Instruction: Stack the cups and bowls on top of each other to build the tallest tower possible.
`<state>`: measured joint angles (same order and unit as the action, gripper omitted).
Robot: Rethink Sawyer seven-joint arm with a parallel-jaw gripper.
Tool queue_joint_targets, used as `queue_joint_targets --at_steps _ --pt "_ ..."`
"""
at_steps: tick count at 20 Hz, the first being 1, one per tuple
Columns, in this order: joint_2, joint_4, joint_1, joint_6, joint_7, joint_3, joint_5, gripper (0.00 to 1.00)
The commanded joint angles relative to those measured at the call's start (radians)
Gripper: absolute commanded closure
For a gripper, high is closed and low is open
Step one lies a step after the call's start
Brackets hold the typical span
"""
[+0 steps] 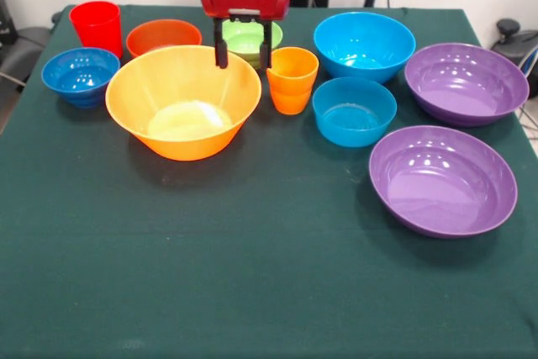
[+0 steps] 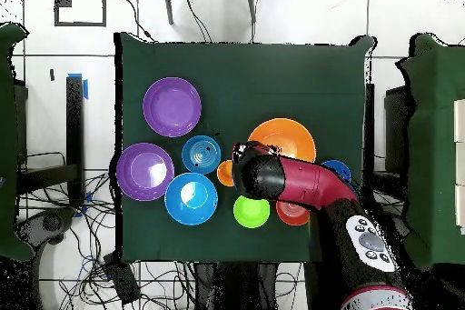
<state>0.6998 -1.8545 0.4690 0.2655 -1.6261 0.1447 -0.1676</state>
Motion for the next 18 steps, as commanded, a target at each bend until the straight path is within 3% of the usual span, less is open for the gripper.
queue_joint_targets --at_steps 1,10,18 --pt "0.046 -0.009 -0.008 0.055 -0.044 0.0 -0.063 0.0" --pt "0.096 0.028 -0.007 0.174 -0.021 -0.006 -0.032 0.0" --pt "0.099 0.036 -0.05 0.178 -0.083 -0.045 -0.026 0.0"
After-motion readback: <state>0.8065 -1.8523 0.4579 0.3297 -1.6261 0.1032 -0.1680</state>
